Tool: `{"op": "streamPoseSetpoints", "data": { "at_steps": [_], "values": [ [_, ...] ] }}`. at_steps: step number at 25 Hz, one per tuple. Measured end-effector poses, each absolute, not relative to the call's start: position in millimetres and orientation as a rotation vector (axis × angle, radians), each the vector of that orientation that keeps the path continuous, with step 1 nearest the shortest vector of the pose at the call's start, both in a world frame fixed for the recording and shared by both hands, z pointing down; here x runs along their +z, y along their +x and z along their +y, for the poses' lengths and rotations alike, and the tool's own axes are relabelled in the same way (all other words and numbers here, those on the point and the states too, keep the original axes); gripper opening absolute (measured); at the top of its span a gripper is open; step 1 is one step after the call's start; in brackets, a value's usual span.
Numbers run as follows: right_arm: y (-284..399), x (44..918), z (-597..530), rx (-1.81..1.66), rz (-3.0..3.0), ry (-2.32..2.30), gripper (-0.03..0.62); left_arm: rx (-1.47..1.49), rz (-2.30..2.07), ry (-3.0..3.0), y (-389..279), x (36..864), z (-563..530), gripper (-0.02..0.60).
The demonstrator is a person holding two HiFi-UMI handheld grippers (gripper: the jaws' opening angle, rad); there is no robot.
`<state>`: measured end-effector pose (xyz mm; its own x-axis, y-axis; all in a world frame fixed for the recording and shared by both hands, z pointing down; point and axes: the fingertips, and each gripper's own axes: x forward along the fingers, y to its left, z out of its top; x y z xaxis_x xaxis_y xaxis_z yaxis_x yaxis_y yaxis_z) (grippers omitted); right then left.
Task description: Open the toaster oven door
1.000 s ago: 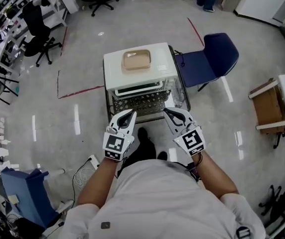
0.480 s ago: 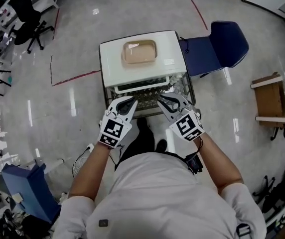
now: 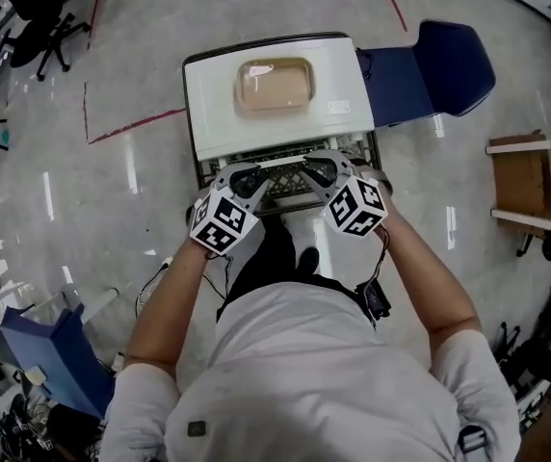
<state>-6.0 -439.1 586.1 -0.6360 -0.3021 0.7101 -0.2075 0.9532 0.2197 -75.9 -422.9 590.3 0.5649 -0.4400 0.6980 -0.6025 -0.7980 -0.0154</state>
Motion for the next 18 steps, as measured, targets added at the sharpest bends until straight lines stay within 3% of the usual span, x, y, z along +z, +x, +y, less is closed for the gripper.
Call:
{"op": "streamPoseSetpoints", "data": {
  "at_steps": [18],
  "values": [
    [-11, 659, -450, -0.258, -2.002, 0.048, 0.093, 1.478, -0.673, 2.536, -82, 649, -434, 0.084]
  ]
}}
